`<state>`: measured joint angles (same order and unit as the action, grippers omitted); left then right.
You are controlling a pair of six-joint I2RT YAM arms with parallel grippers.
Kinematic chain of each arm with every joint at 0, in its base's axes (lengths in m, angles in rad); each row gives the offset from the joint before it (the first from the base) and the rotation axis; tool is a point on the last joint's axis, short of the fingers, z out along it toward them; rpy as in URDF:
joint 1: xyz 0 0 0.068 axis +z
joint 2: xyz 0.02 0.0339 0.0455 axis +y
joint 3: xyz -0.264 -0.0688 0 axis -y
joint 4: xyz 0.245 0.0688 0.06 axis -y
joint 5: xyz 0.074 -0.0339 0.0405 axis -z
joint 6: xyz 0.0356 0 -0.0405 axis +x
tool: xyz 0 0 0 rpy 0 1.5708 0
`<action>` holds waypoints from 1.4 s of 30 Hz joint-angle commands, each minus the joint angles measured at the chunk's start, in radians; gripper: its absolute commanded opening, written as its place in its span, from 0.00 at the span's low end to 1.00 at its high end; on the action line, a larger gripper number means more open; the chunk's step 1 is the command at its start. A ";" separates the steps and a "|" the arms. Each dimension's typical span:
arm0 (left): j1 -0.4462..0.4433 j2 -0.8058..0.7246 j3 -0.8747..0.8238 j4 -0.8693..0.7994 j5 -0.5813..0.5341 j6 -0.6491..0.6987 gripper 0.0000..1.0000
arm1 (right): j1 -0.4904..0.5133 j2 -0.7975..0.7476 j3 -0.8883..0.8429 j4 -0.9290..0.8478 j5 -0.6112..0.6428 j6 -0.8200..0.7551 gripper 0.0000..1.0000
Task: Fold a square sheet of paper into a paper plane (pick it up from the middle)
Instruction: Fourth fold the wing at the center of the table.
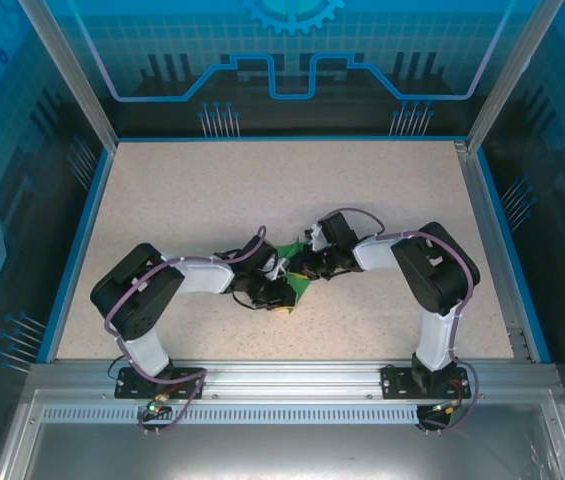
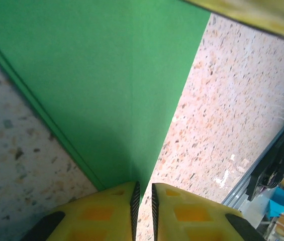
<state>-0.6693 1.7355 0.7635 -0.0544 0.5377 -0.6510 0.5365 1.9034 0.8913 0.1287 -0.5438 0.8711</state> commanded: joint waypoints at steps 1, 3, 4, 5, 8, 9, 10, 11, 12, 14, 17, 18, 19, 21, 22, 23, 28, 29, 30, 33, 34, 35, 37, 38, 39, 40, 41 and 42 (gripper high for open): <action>-0.034 -0.003 -0.048 -0.232 0.018 0.024 0.19 | 0.000 0.085 -0.058 -0.110 0.147 -0.023 0.17; -0.035 -0.006 -0.053 -0.230 0.020 0.023 0.19 | -0.001 0.088 -0.058 -0.112 0.147 -0.023 0.17; -0.034 -0.005 -0.053 -0.232 0.022 0.023 0.19 | -0.001 0.088 -0.060 -0.113 0.147 -0.023 0.17; -0.036 -0.007 -0.051 -0.237 0.023 0.025 0.18 | -0.001 0.089 -0.061 -0.110 0.147 -0.022 0.17; -0.041 -0.057 -0.062 -0.240 0.019 0.019 0.18 | 0.000 0.088 -0.067 -0.104 0.144 -0.017 0.17; -0.040 -0.093 -0.073 -0.230 0.011 0.010 0.18 | 0.000 0.086 -0.071 -0.100 0.145 -0.011 0.17; -0.038 -0.128 -0.080 -0.227 -0.011 0.000 0.18 | 0.001 0.084 -0.075 -0.092 0.147 -0.003 0.17; -0.037 -0.170 -0.090 -0.224 -0.042 -0.014 0.18 | 0.003 0.082 -0.081 -0.084 0.146 0.004 0.17; -0.029 -0.213 -0.100 -0.218 -0.068 -0.030 0.18 | 0.002 0.080 -0.085 -0.078 0.147 0.015 0.17; 0.001 -0.270 -0.119 -0.199 -0.095 -0.069 0.18 | 0.006 0.073 -0.101 -0.058 0.154 0.047 0.16; 0.050 -0.331 -0.159 -0.125 -0.117 -0.151 0.18 | 0.025 0.048 -0.134 -0.016 0.179 0.109 0.17; 0.059 -0.347 -0.171 -0.087 -0.118 -0.176 0.18 | 0.036 0.038 -0.141 -0.012 0.195 0.126 0.17; 0.064 -0.357 -0.177 -0.059 -0.116 -0.192 0.19 | 0.046 0.030 -0.140 -0.023 0.216 0.139 0.17; 0.065 -0.369 -0.176 -0.011 -0.120 -0.223 0.19 | 0.065 0.014 -0.146 -0.042 0.257 0.168 0.17; 0.066 -0.366 -0.173 0.010 -0.115 -0.234 0.19 | 0.071 0.008 -0.151 -0.043 0.272 0.184 0.17; 0.065 -0.362 -0.169 0.028 -0.107 -0.244 0.20 | 0.078 0.001 -0.159 -0.039 0.287 0.203 0.17; 0.064 -0.303 -0.150 0.151 -0.076 -0.298 0.22 | 0.083 -0.003 -0.158 -0.038 0.288 0.219 0.17; 0.063 -0.286 -0.143 0.167 -0.078 -0.308 0.22 | 0.083 -0.004 -0.156 -0.037 0.286 0.218 0.17; 0.063 -0.264 -0.139 0.187 -0.079 -0.322 0.22 | 0.082 -0.004 -0.155 -0.041 0.287 0.217 0.17; 0.057 -0.210 -0.132 0.262 -0.072 -0.361 0.22 | 0.082 0.000 -0.148 -0.043 0.276 0.209 0.17; 0.054 -0.192 -0.126 0.279 -0.072 -0.366 0.22 | 0.081 0.002 -0.145 -0.045 0.273 0.207 0.17; 0.048 -0.173 -0.112 0.281 -0.073 -0.366 0.22 | 0.080 0.002 -0.142 -0.050 0.273 0.206 0.17; 0.037 -0.135 -0.085 0.275 -0.072 -0.364 0.22 | 0.079 0.001 -0.140 -0.053 0.272 0.200 0.17; 0.029 -0.119 -0.077 0.278 -0.075 -0.363 0.22 | 0.079 -0.001 -0.140 -0.057 0.271 0.199 0.17; 0.024 -0.105 -0.071 0.281 -0.081 -0.364 0.22 | 0.076 -0.003 -0.140 -0.058 0.271 0.197 0.17; 0.022 -0.093 -0.065 0.277 -0.084 -0.365 0.22 | 0.076 -0.004 -0.141 -0.060 0.270 0.196 0.17; 0.021 -0.082 -0.061 0.268 -0.090 -0.364 0.21 | 0.073 -0.005 -0.140 -0.060 0.269 0.194 0.17; 0.021 -0.072 -0.058 0.253 -0.099 -0.360 0.21 | 0.073 -0.005 -0.140 -0.061 0.268 0.192 0.17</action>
<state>-0.6426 1.6382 0.6785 0.1928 0.4412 -0.9970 0.5976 1.8389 0.7940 0.2676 -0.3473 1.0801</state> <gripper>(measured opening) 0.212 0.167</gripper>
